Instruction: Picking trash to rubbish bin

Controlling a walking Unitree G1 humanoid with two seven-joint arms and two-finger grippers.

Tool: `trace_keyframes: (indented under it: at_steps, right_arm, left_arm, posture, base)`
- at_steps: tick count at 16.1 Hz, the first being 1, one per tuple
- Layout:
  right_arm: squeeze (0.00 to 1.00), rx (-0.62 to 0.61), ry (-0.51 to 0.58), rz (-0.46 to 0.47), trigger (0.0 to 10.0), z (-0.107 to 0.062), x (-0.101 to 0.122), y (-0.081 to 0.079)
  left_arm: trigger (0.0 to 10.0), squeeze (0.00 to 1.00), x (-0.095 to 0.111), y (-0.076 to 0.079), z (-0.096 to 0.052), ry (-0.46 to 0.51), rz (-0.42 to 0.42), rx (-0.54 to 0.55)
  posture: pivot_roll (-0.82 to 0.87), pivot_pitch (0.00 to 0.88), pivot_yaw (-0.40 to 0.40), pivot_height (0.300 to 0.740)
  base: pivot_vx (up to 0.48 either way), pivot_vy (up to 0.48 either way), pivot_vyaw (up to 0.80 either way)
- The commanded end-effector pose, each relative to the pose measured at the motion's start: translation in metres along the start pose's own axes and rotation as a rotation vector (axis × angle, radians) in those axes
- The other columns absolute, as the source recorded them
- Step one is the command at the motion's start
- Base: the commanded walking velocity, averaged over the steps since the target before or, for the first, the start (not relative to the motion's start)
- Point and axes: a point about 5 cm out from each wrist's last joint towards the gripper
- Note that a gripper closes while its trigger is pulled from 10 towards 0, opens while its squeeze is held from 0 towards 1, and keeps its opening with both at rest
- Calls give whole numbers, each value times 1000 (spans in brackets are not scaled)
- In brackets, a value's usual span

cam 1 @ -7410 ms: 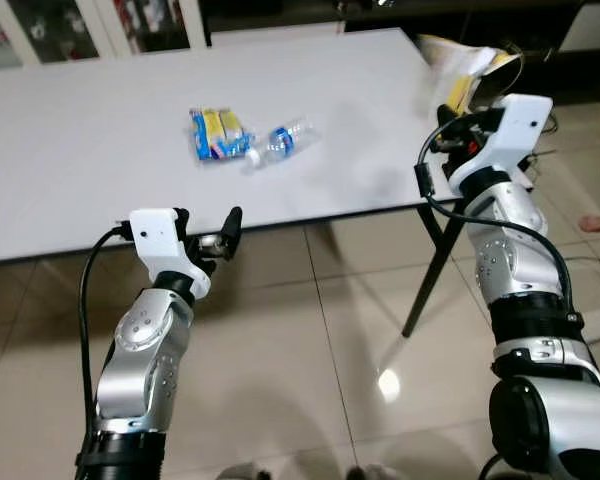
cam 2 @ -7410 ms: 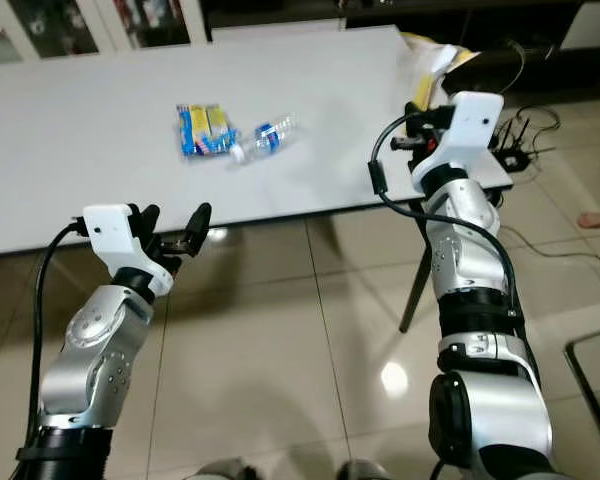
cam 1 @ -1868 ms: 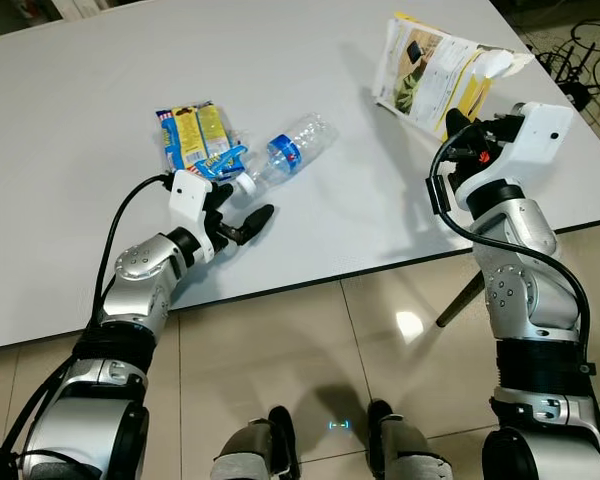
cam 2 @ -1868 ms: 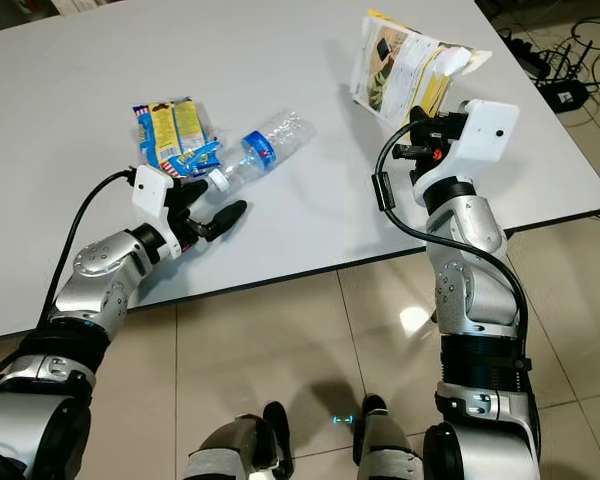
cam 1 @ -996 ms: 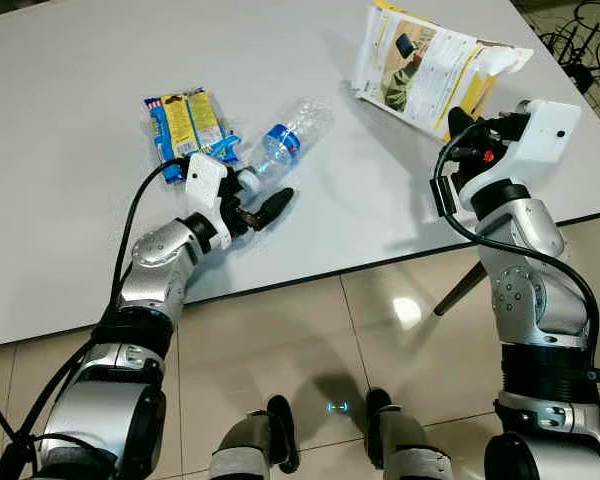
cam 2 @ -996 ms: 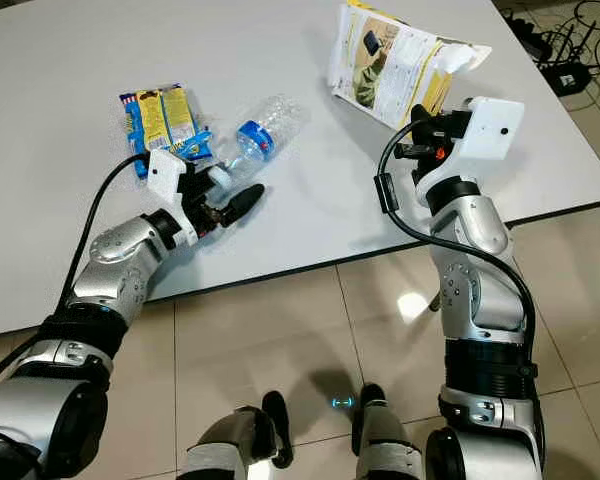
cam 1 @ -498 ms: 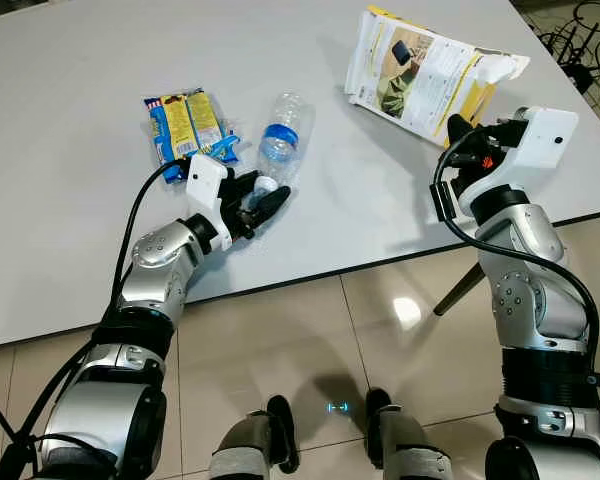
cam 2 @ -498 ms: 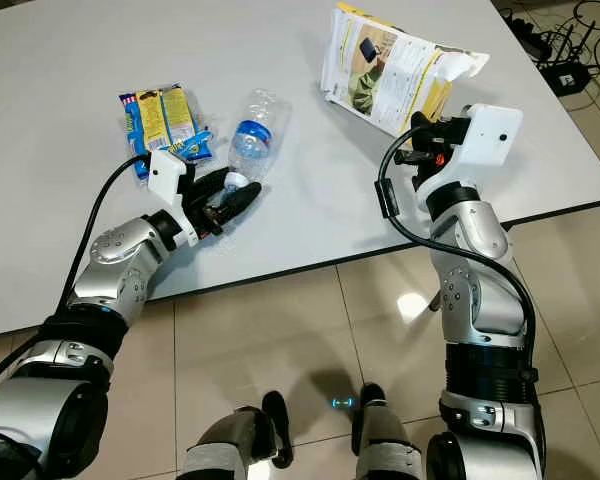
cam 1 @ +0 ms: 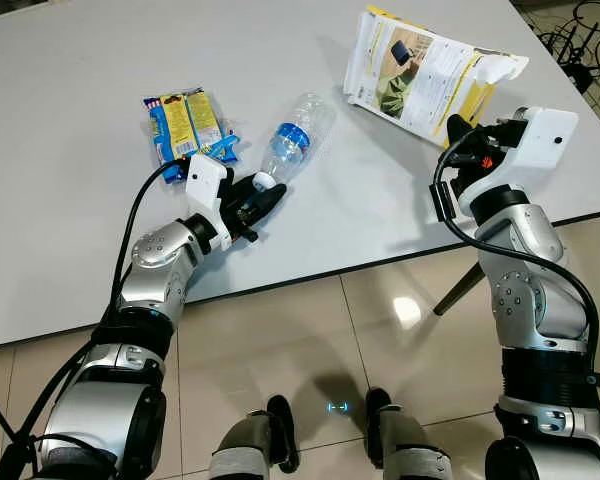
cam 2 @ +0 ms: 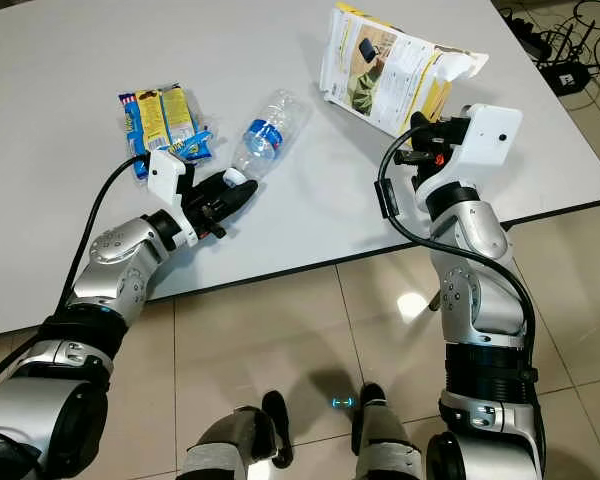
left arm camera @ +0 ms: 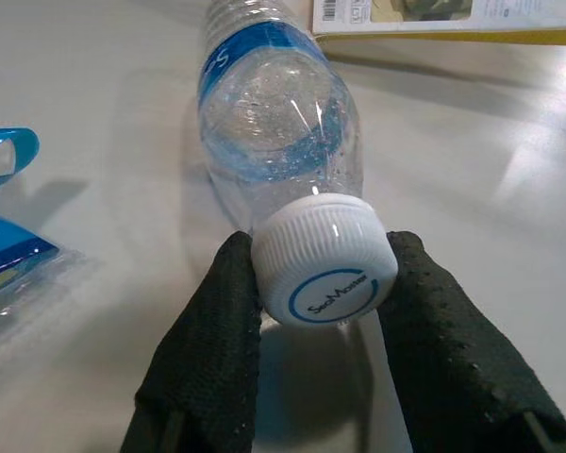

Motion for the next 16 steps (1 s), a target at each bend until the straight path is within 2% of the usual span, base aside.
trace_keyframes:
  at_steps: [1,6,11,13,16]
  right_arm:
    - [0,12,-16,12,10000,-2,-3,-4]
    - [0,11,-16,12,10000,-2,-3,-3]
    - [0,14,-15,12,10000,1,-3,-2]
    - [0,21,-14,16,10000,4,-4,-4]
    - [0,29,-9,18,10000,7,-4,-5]
  left_arm:
    - [0,0,-21,4,-11,-82,-45,-9]
    - [0,0,-19,3,-12,-75,-35,-3]
    - [0,0,3,-11,-33,29,35,149]
    - [0,0,13,-14,-41,56,102,198]
    - [0,0,26,-20,-44,81,149,248]
  posture:
    - [-139,334,132,740]
    - [-138,329,133,740]
    - [-125,314,130,740]
    - [-119,303,128,740]
    - [-119,285,127,740]
  base:
    - [0,0,0]
    - [0,0,0]
    - [0,0,0]
    - [0,0,0]
    - [0,0,0]
Point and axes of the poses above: a point about 5 cm out from each wrist's last joint towards the gripper, its own z axis pointing out of the wrist towards the gripper, its own x axis along the axis of the wrist's last joint, y = z × x, and after that the axes turned 14 degrees about z, right-handed
